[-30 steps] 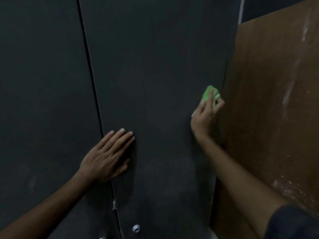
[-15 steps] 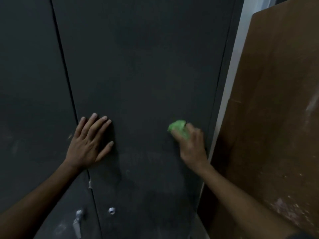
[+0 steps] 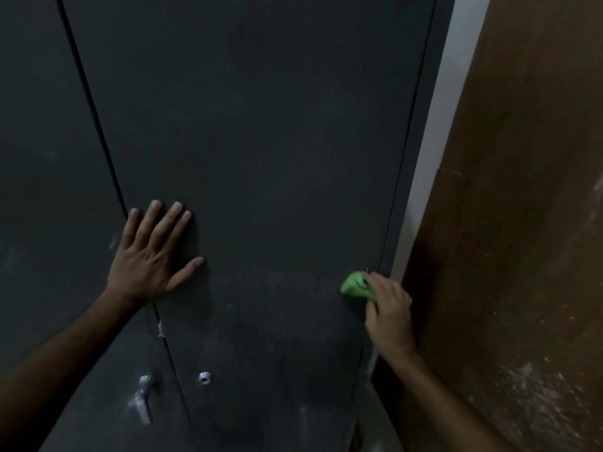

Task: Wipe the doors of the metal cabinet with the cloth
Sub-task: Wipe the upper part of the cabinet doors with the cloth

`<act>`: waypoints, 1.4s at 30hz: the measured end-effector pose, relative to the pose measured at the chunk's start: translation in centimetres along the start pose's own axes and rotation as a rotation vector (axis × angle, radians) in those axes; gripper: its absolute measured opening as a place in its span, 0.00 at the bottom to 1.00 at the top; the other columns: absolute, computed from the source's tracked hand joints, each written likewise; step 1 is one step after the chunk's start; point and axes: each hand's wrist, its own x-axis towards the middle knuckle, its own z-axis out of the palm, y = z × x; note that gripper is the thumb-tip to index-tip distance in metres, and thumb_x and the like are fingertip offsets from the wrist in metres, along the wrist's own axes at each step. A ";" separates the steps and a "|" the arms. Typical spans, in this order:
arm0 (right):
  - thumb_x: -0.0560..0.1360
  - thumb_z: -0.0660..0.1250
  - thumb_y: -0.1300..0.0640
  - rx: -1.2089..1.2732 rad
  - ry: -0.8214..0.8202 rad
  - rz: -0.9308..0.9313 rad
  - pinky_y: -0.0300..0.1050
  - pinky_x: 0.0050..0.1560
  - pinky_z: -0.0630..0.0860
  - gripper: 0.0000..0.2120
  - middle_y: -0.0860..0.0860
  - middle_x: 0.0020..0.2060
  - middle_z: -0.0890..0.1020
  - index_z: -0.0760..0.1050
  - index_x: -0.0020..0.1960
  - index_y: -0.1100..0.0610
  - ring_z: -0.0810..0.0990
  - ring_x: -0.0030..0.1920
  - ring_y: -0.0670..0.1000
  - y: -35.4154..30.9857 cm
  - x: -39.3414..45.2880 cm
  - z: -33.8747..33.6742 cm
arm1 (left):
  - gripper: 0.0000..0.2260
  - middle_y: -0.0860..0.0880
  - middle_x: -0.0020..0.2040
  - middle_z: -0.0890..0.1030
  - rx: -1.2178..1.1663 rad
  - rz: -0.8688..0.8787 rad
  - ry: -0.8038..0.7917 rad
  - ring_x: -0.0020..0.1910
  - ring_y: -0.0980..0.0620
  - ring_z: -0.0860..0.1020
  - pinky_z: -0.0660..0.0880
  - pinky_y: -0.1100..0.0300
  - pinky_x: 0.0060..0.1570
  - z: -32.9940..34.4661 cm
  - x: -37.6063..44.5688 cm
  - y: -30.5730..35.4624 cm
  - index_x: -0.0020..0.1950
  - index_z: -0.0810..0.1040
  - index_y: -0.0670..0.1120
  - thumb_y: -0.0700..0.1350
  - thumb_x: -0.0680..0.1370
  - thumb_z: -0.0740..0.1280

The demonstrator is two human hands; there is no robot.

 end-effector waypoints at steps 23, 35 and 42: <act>0.64 0.70 0.72 -0.092 -0.049 0.132 0.56 0.57 0.71 0.22 0.53 0.55 0.78 0.83 0.52 0.53 0.73 0.56 0.60 -11.4 -0.1 4.0 | 0.36 0.44 0.81 0.61 -0.032 0.031 0.058 0.81 0.42 0.56 0.53 0.43 0.79 0.2 -0.3 -0.8 0.80 0.62 0.43 0.63 0.79 0.62; 0.63 0.68 0.71 -0.100 -0.009 -0.002 0.51 0.57 0.70 0.21 0.52 0.53 0.78 0.83 0.49 0.52 0.72 0.54 0.58 -14.8 1.4 5.1 | 0.35 0.44 0.81 0.60 -0.050 0.055 0.052 0.80 0.42 0.56 0.51 0.45 0.79 0.2 -0.6 -1.1 0.80 0.61 0.43 0.62 0.80 0.60; 0.67 0.67 0.74 -0.039 0.170 0.440 0.59 0.57 0.74 0.20 0.53 0.53 0.77 0.83 0.51 0.55 0.72 0.55 0.59 -13.0 2.9 2.4 | 0.35 0.44 0.81 0.60 -0.087 0.063 0.030 0.81 0.42 0.56 0.52 0.44 0.79 -0.1 -0.7 -1.3 0.81 0.60 0.43 0.61 0.80 0.61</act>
